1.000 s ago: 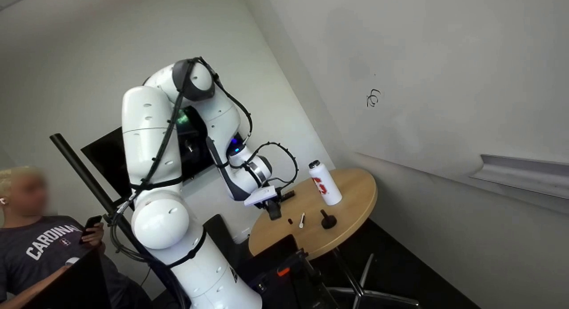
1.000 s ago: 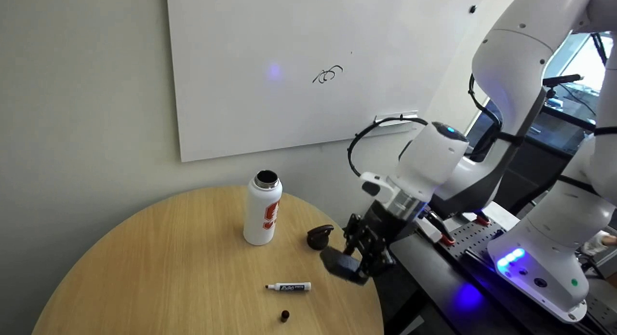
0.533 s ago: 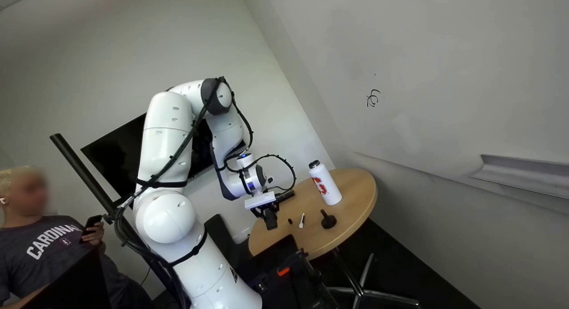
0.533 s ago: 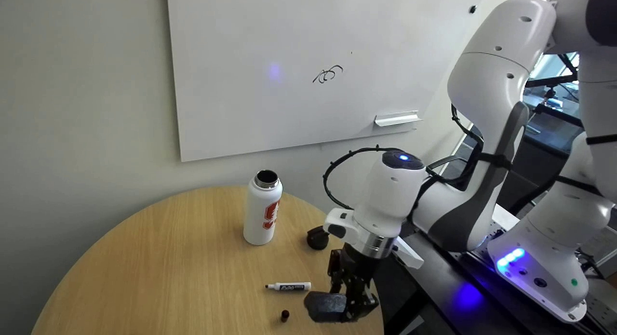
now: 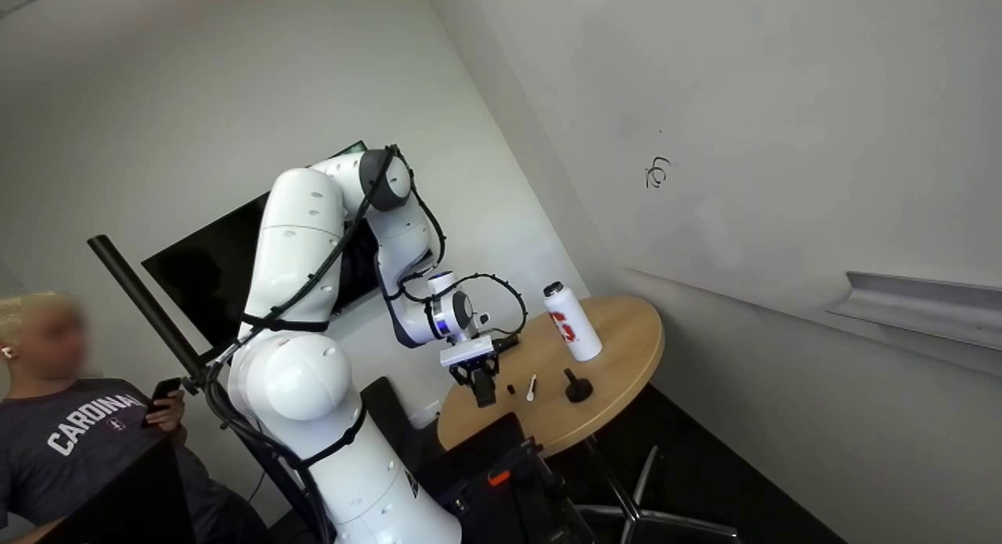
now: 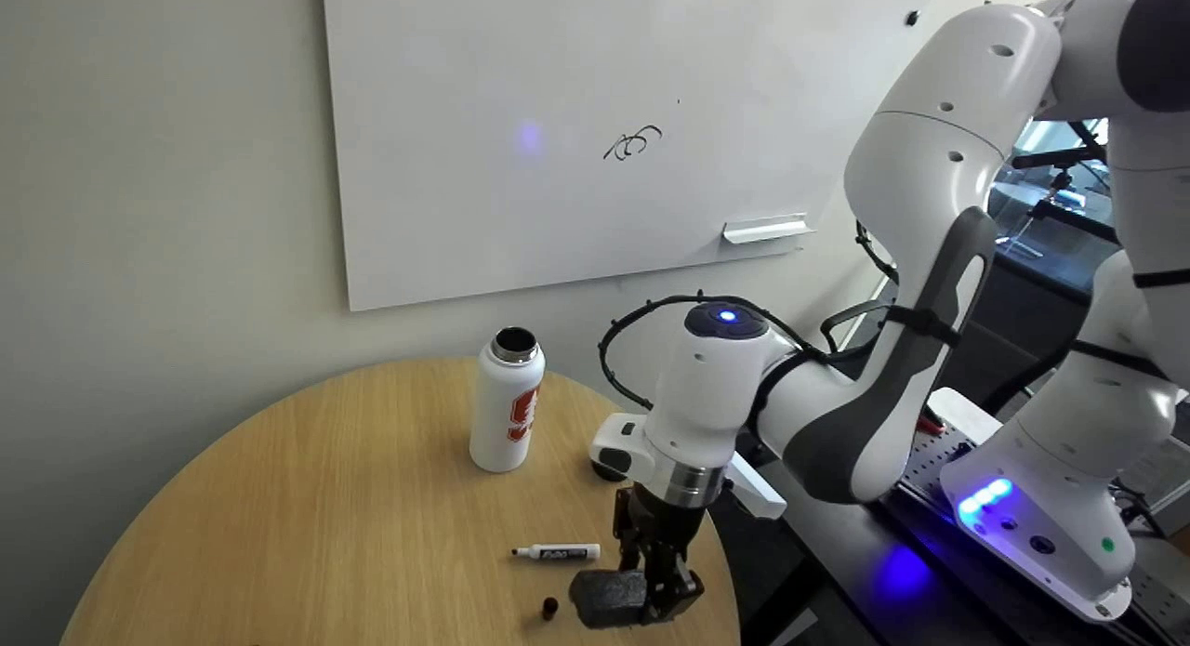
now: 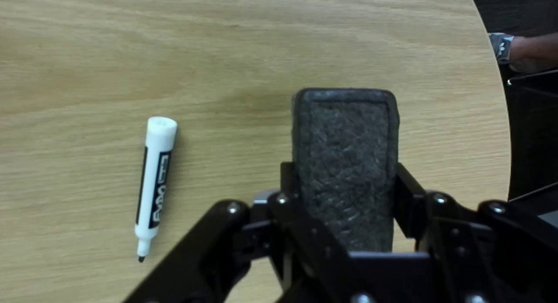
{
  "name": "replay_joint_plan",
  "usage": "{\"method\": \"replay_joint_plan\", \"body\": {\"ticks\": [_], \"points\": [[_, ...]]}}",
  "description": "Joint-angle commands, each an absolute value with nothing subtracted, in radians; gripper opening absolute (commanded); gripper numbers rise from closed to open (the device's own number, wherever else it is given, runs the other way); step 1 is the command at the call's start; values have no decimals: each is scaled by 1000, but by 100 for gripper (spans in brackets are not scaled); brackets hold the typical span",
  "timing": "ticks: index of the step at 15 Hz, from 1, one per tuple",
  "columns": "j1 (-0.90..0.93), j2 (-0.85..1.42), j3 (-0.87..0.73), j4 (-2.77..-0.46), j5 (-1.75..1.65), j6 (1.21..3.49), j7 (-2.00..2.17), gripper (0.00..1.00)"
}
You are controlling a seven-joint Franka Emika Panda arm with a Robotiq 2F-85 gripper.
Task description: Use the eraser to wipe the scribble on the right side of the whiteboard
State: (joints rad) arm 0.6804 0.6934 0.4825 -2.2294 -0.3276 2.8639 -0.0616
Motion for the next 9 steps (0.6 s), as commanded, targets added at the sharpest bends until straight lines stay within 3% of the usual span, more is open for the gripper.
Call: {"method": "replay_joint_plan", "body": {"ticks": [1,9], "points": [[703,692,450,-2230,-285,2837,-82,28],[689,722,441,-2243,-235,2816,-85,28]]}}
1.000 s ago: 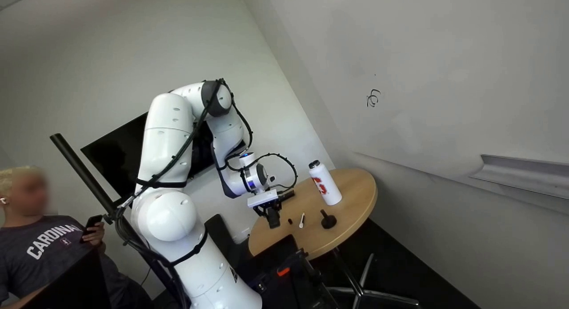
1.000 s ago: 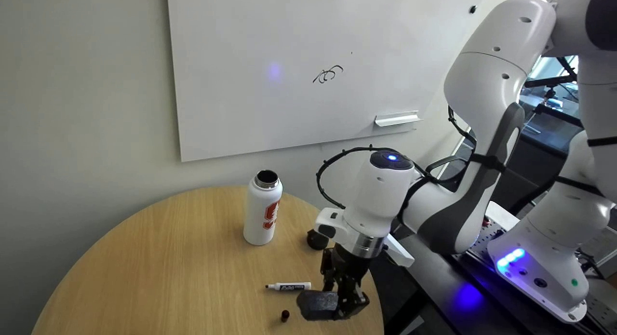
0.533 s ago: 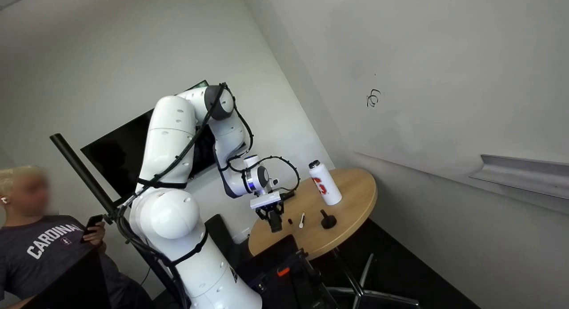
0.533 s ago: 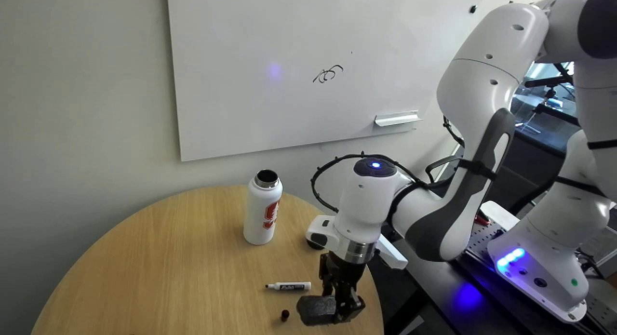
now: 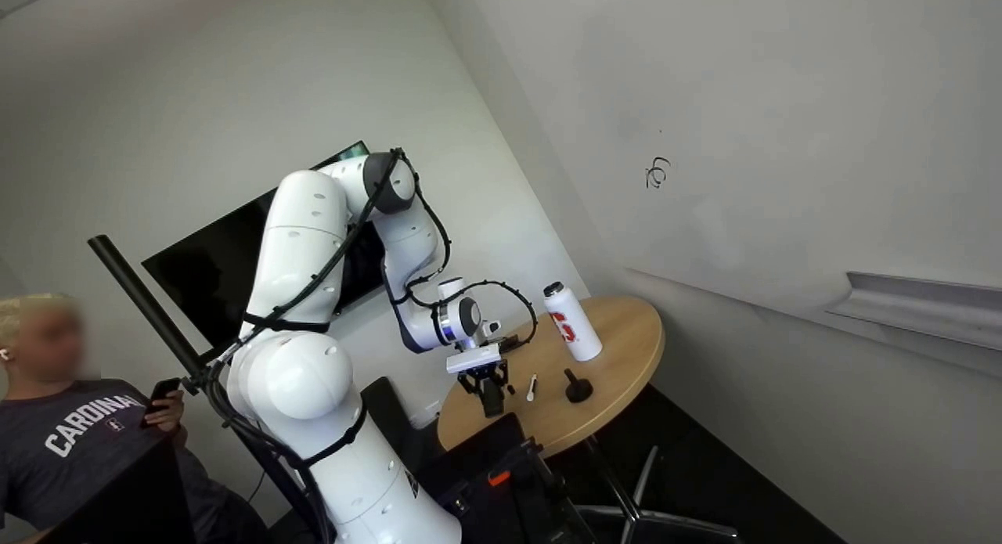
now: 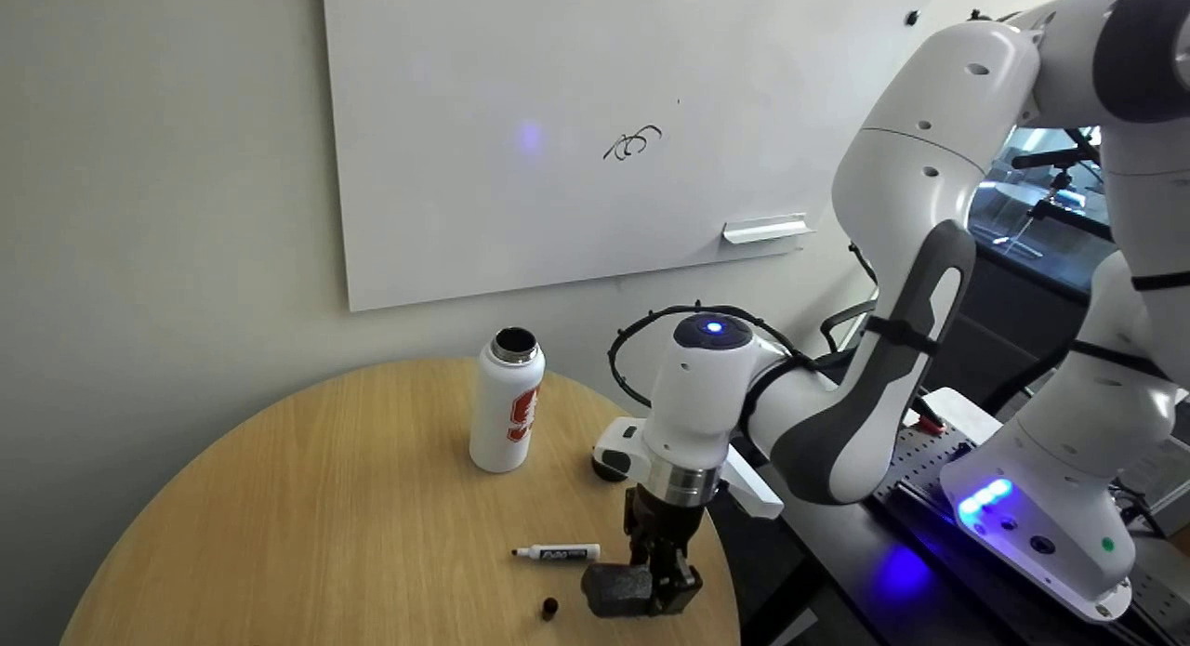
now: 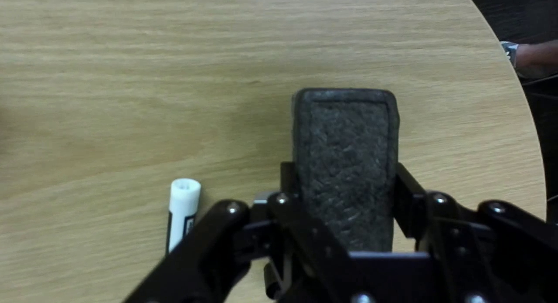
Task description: Use the eraser to wipe the scribble on the right side of the whiteboard
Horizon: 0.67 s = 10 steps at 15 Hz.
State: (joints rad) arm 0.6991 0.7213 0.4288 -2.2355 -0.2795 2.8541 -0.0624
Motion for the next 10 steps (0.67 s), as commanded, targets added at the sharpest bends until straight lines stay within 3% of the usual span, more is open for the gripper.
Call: {"method": "replay_joint_plan", "body": {"ticks": [1,4,5,6,9,10], "points": [[688,726,444,-2243,-225,2805,-84,28],[693,733,439,-2241,-211,2785,-80,28],[697,734,436,-2241,-212,2782,-79,78],[702,732,432,-2240,-214,2781,-78,79],[706,727,427,-2240,-219,2784,-77,99],[707,725,426,-2241,-219,2783,-76,100]]}}
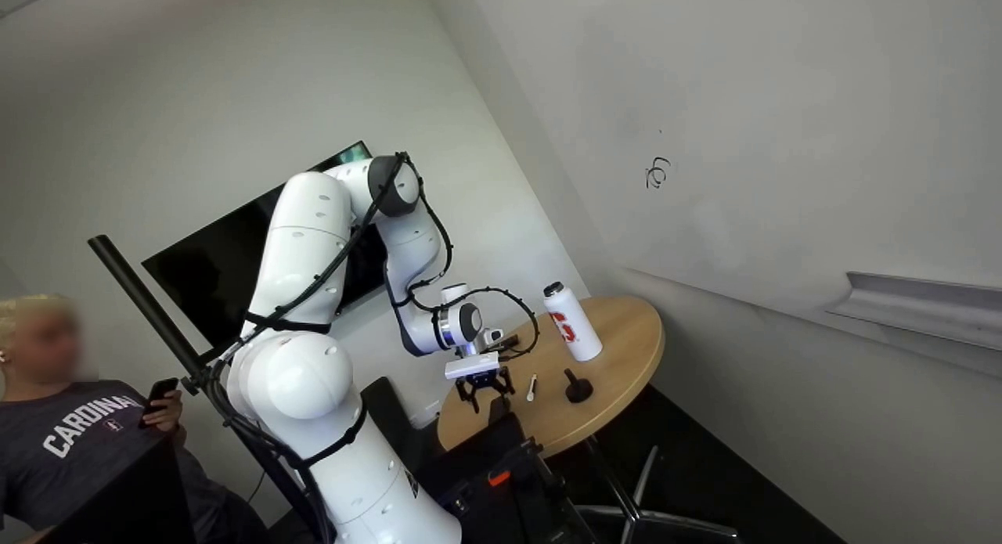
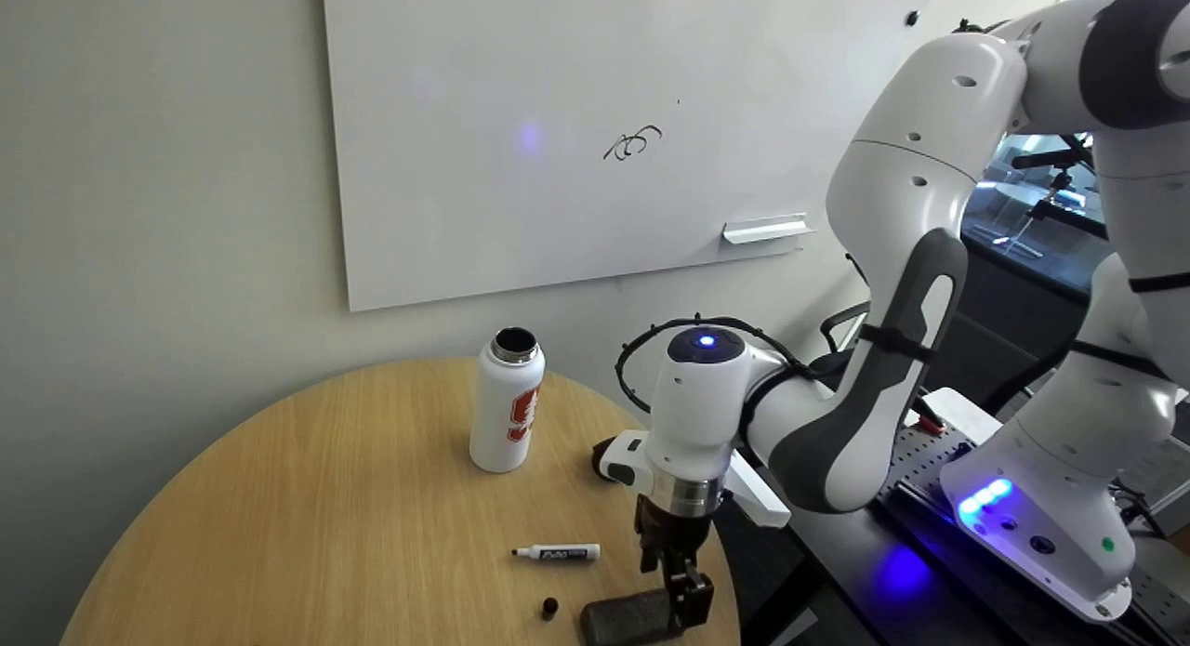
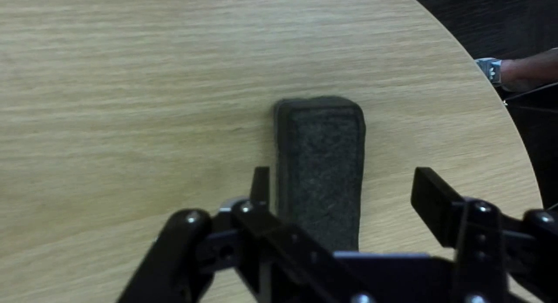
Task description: Use the eraser to wipe the scribble on the right side of the whiteboard
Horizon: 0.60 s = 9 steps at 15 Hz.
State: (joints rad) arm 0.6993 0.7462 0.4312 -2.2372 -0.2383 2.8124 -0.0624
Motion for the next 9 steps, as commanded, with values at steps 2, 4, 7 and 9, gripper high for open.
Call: {"method": "replay_joint_plan", "body": {"ticks": [2,4,7,9], "points": [[706,708,429,-2252,-220,2788,-73,100],[704,665,435,-2280,-222,2803,-68,100],[693,560,454,-2343,-226,2845,-66,100],[689,474,465,-2387,-224,2858,-62,100]]}}
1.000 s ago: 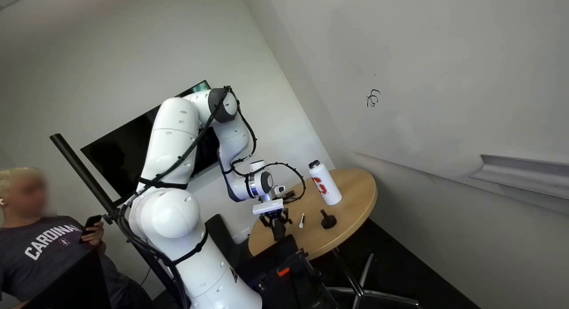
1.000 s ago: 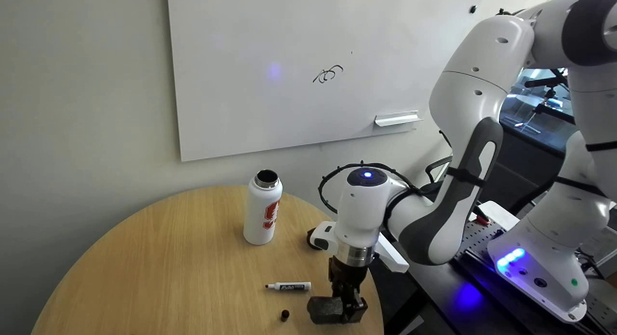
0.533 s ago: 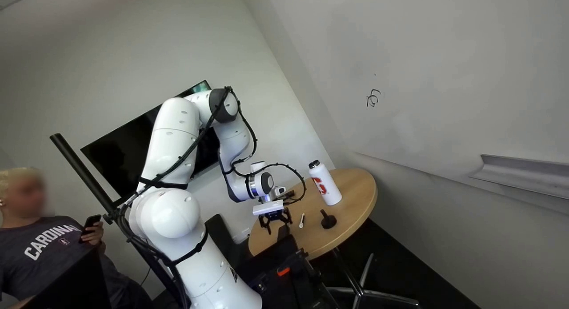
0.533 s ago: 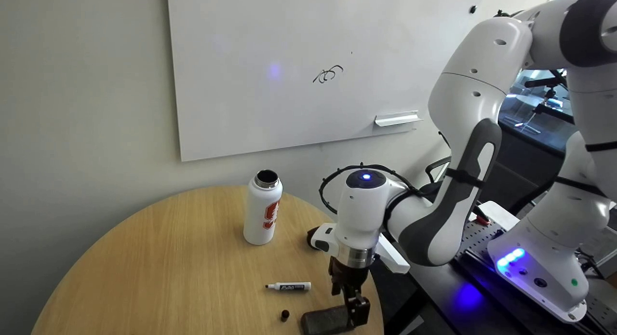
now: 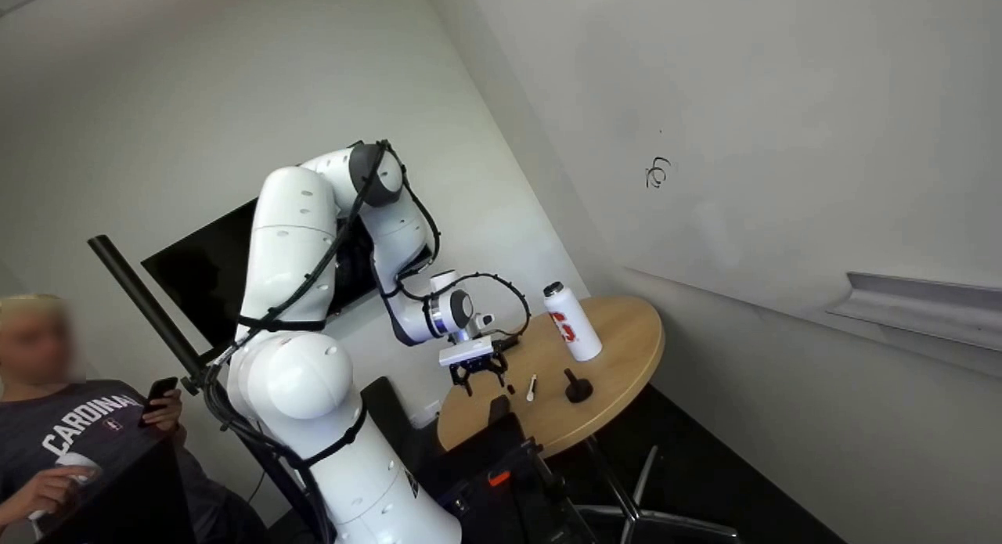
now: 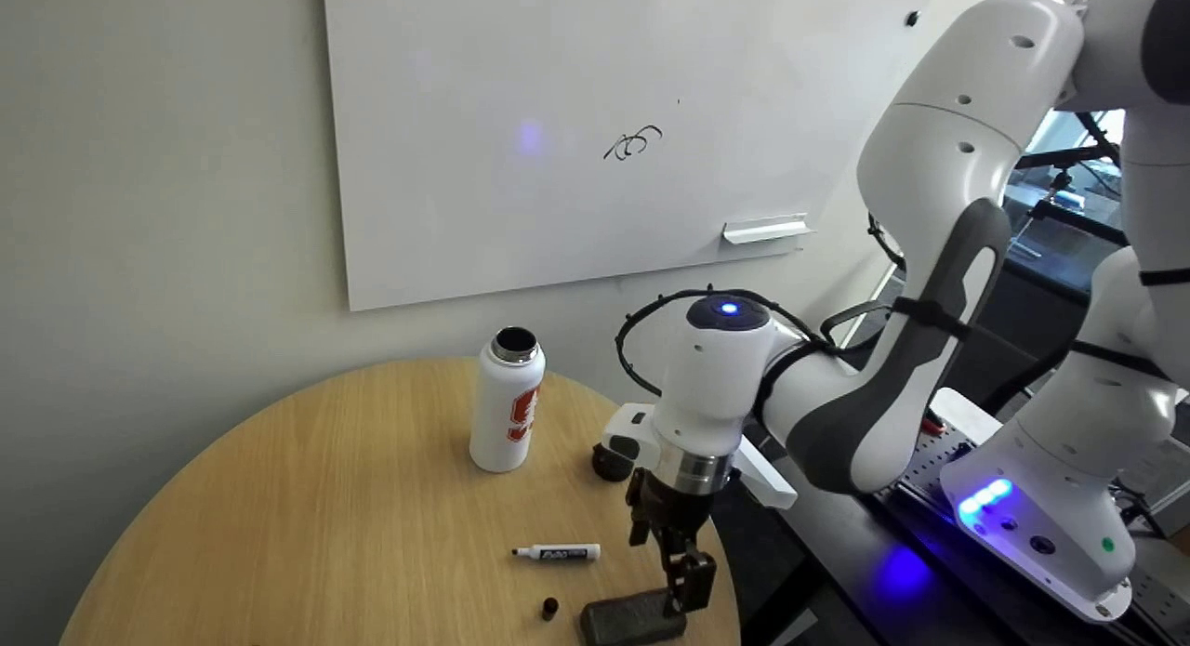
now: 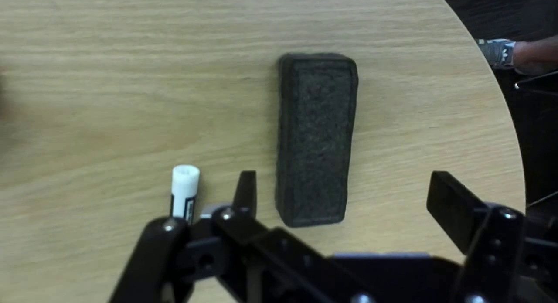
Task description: Use the eraser to wipe the scribble on the right side of the whiteboard
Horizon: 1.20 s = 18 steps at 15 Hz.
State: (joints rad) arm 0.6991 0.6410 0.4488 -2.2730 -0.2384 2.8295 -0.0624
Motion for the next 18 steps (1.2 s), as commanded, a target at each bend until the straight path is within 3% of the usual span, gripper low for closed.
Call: {"method": "replay_joint_plan", "body": {"ticks": [1,11,18], "points": [[688,423,466,-2411,-223,2857,-58,100],[667,-37,479,-2587,-208,2797,-38,100],[667,-37,478,-2581,-201,2822,-59,100]]}}
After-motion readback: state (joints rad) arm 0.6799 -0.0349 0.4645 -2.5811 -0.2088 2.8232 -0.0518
